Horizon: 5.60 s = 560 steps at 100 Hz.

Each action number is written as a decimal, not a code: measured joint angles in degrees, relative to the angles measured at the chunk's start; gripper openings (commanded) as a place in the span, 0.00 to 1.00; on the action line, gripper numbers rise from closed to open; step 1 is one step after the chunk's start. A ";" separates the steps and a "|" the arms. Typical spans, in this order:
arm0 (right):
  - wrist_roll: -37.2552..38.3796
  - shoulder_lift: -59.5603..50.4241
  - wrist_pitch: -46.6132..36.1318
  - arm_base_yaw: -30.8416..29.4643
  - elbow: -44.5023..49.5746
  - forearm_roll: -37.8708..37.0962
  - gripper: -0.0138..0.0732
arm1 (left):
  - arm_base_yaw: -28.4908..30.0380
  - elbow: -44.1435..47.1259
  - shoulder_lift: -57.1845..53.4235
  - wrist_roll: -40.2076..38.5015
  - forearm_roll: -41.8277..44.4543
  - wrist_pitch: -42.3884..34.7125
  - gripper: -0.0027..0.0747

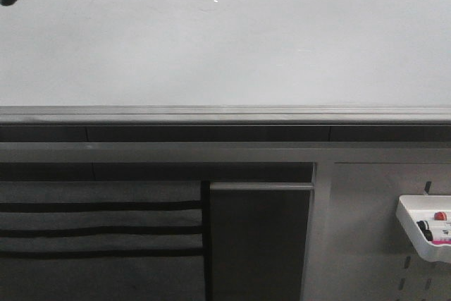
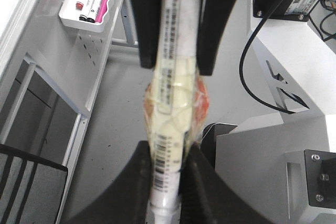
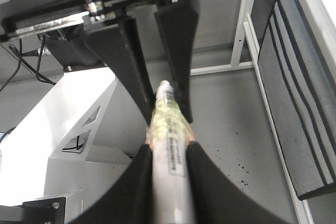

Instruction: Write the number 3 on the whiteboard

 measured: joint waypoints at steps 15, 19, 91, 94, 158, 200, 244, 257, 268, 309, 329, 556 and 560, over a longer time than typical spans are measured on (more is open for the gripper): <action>0.00 0.00 0.00 0.00 0.00 0.04 0.20 | 0.00 0.00 0.00 0.00 0.00 0.00 0.04; 0.00 0.00 0.00 0.00 0.00 0.04 0.20 | 0.00 0.00 0.00 0.00 0.00 0.00 0.09; 14.99 -11.31 -3.78 -13.99 5.48 -13.84 0.20 | 14.06 4.20 -10.24 -1.49 -2.58 -3.81 0.58; 15.49 -12.39 -5.12 -16.31 7.18 -13.37 0.20 | 15.35 5.30 -11.27 -1.49 -3.27 -4.38 0.58; 16.55 -9.94 -21.21 -24.16 16.57 -2.64 0.20 | 19.27 12.94 -14.29 -1.94 -6.37 -10.43 0.58; 15.86 10.07 -17.26 -19.31 -3.31 -7.42 0.20 | 19.27 12.94 -14.29 -1.94 -6.37 -10.46 0.58; 15.86 16.89 -19.53 -19.89 -8.25 -10.35 0.20 | 19.27 12.94 -14.29 -1.94 -6.37 -10.56 0.58; 15.86 16.79 -15.97 -22.38 -8.47 -10.35 0.20 | 19.27 12.94 -14.29 -1.94 -6.37 -10.56 0.58; 15.96 16.70 -14.49 -22.89 -7.60 -10.35 0.20 | 19.27 12.94 -14.29 -1.94 -6.37 -10.56 0.58; 18.21 18.94 -10.72 -22.69 -6.38 -13.45 0.20 | 19.27 12.94 -14.29 -1.94 -6.37 -10.68 0.58; 18.00 20.16 -12.25 -19.69 -3.99 -13.64 0.20 | 19.27 12.94 -14.29 -1.94 -6.37 -10.68 0.58; -20.11 -10.88 2.41 -15.33 7.60 -0.87 0.21 | -5.66 -5.32 12.42 10.04 -7.00 -11.35 0.03; -20.11 -10.88 2.52 -15.33 7.60 -0.87 0.21 | -5.66 -5.32 12.42 10.09 -7.00 -11.28 0.02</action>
